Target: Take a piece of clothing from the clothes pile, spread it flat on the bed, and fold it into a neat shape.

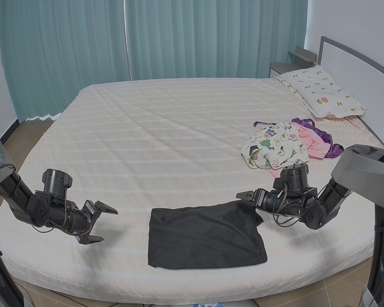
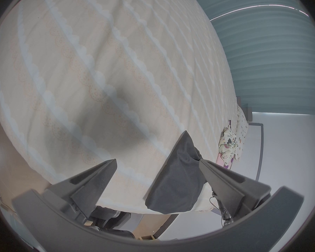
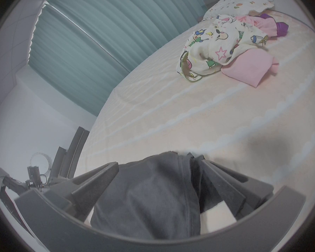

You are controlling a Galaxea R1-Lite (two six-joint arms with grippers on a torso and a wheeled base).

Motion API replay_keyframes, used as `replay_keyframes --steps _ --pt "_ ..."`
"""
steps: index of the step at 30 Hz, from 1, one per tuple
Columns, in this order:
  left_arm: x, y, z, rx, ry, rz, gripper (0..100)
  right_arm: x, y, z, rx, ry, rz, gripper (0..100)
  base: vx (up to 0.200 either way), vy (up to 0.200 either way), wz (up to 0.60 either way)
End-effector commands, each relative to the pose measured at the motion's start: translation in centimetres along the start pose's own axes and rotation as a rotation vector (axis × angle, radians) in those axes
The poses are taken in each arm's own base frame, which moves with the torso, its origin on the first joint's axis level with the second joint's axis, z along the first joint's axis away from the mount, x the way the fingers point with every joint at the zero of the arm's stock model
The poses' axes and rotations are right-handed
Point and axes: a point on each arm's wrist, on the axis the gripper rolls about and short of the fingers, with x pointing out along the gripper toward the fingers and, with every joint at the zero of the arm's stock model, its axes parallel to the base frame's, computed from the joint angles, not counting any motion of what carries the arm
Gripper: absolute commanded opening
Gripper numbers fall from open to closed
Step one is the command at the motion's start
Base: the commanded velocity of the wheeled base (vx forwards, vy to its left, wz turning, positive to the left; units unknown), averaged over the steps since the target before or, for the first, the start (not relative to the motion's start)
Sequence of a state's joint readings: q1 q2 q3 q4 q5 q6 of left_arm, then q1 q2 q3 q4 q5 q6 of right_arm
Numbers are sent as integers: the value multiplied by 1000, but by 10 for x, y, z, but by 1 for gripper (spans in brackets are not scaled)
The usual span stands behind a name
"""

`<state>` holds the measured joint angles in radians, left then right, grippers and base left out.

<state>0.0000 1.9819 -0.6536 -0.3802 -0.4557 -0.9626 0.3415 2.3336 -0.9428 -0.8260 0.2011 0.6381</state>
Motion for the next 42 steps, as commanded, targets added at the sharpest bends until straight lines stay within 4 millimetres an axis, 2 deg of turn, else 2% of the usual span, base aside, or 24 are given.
replay_keyframes --steps 1,7,17,35,41,42 --pt "0 0 0 -1 2 0 100 27 -12 -8 24 27 -19 0 0 0 0" --pt "0 0 0 -1 1 1 100 32 -13 -3 96 10 -14 0 0 0 0" --pt "0 1 -1 -3 1 4 100 26 -26 12 199 -31 -33 0 0 0 0" --pt "0 1 -1 -3 0 5 100 30 -49 9 243 -26 -79 0 0 0 0" --pt "0 1 -1 -3 0 5 100 30 -50 8 244 -24 -81 0 0 0 0" --pt "0 1 -1 -3 0 6 100 29 -49 9 243 -28 -78 100 0 0 0"
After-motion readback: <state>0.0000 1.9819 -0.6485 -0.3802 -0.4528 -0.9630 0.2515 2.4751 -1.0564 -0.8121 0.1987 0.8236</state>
